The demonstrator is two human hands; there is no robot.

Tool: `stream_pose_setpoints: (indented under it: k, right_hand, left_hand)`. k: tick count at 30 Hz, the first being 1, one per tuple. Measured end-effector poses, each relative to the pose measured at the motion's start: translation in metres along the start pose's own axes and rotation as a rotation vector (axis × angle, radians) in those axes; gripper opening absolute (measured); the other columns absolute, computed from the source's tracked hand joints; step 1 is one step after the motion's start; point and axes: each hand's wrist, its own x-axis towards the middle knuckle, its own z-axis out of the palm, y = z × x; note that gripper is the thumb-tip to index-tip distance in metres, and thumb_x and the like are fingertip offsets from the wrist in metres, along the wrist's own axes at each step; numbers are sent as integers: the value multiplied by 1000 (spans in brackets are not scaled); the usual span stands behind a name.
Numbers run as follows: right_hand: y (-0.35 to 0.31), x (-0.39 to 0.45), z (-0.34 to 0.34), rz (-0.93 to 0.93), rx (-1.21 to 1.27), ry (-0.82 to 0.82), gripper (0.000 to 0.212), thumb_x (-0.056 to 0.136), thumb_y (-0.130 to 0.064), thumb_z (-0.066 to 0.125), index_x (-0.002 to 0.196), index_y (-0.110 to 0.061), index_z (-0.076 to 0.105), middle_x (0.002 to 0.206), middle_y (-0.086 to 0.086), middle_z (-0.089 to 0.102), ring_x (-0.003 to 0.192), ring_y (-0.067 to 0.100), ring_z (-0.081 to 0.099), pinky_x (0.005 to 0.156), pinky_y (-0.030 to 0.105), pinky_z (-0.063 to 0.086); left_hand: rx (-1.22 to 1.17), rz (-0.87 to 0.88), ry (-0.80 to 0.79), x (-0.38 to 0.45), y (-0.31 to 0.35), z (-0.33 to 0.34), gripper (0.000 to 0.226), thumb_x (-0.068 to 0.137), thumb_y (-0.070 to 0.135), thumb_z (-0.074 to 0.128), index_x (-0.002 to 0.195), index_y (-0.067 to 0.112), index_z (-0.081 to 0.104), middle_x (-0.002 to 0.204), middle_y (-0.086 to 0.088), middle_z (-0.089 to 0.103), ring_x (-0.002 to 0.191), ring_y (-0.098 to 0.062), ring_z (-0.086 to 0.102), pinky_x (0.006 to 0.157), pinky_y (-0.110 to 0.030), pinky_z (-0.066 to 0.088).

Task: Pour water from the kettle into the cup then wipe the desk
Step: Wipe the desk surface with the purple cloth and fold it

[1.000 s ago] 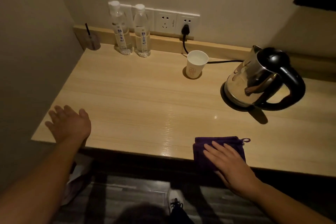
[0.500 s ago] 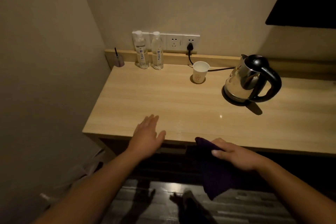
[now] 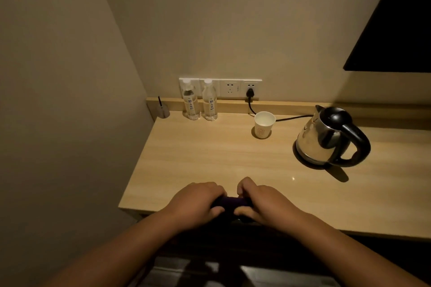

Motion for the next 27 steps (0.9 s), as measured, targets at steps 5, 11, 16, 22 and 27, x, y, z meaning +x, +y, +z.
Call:
stream_pose_setpoints:
  k: [5, 11, 16, 22, 27]
  right_hand:
    - [28, 25, -13, 60, -38, -117, 26, 88, -39, 59, 111, -31, 51, 99, -8, 64, 85, 15, 57, 72, 30, 47]
    - [61, 73, 0, 56, -111, -3, 17, 88, -32, 55, 103, -30, 61, 97, -8, 63, 86, 12, 56, 71, 29, 47]
    - [65, 123, 32, 62, -415, 216, 17, 74, -12, 67, 88, -20, 61, 86, 2, 62, 75, 21, 55, 61, 30, 39]
    - [48, 118, 112, 62, -302, 115, 23, 84, -35, 52, 95, -17, 61, 104, 5, 63, 93, 26, 59, 79, 38, 49]
    - [52, 92, 141, 168, -357, -8, 59, 90, -57, 45, 130, -14, 55, 142, 9, 50, 132, 26, 45, 107, 43, 25]
  left_hand:
    - [82, 24, 51, 17, -38, -10, 23, 93, 36, 52, 115, 29, 58, 107, 6, 59, 96, -16, 54, 79, -31, 36]
    - [137, -4, 102, 46, -98, 9, 20, 94, 32, 53, 112, 31, 61, 103, 7, 63, 93, -16, 57, 80, -32, 40]
    - [211, 22, 219, 69, -143, 24, 33, 77, 15, 73, 109, 22, 66, 105, 3, 69, 94, -17, 63, 79, -34, 51]
    - [253, 28, -98, 42, -187, 107, 53, 79, 30, 71, 130, 21, 58, 139, -2, 55, 127, -20, 51, 101, -39, 41]
    - [278, 29, -195, 25, -200, 124, 76, 92, 65, 29, 147, 12, 33, 155, -8, 23, 143, -24, 23, 115, -52, 18]
